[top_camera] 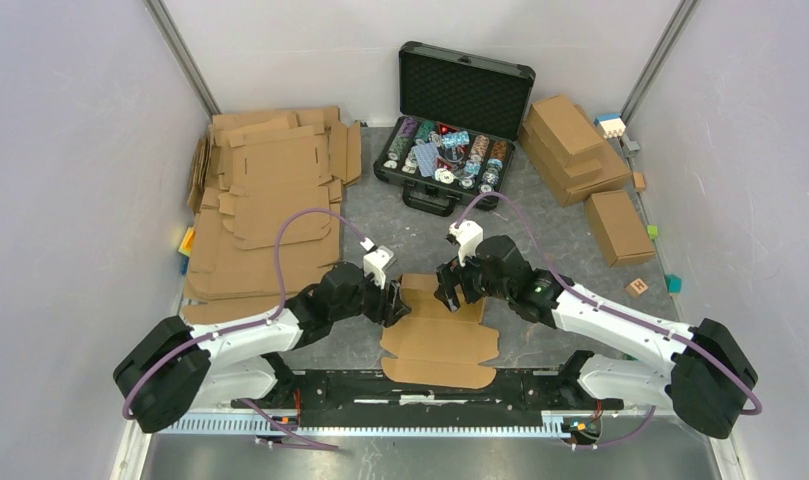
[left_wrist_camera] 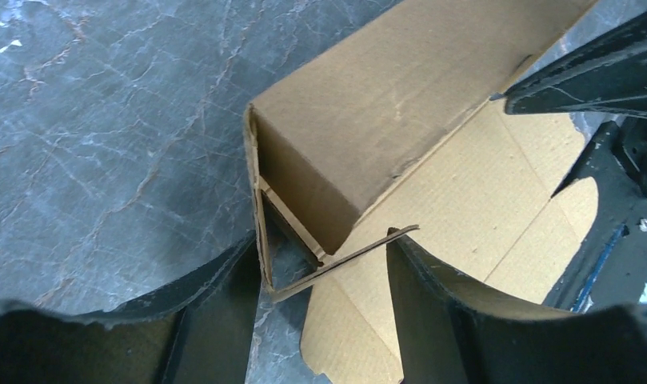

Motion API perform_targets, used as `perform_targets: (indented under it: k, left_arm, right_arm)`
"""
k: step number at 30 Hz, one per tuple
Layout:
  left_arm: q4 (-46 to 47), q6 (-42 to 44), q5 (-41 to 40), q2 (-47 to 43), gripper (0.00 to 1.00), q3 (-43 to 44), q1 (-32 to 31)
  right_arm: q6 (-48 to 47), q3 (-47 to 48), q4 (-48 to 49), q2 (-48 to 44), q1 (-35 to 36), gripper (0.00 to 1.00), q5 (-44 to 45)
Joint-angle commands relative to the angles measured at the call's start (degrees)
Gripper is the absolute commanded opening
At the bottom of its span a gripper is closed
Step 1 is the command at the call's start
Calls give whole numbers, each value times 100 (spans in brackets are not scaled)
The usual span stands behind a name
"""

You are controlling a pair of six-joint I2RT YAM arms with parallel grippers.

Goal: Fold the paper box

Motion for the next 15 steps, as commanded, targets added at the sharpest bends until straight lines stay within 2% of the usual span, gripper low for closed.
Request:
perform_targets:
  k: [1,4,11,15]
  left_arm:
    - [391,-155,636,-66,66,244,-74]
    - [279,-187,962,-52,68,311,-74]
    - [211,-245,1157,25,71,349,-74]
    - [248,-258,1303,82,79,361,-74]
  right_arm:
    - [135,-93,107,57,-1,85,-111]
    - [142,-103,100,44,6,85,-70]
    - [159,-127,113,25,6,84,-50]
    - [167,-172,106,-3,7,83,-17]
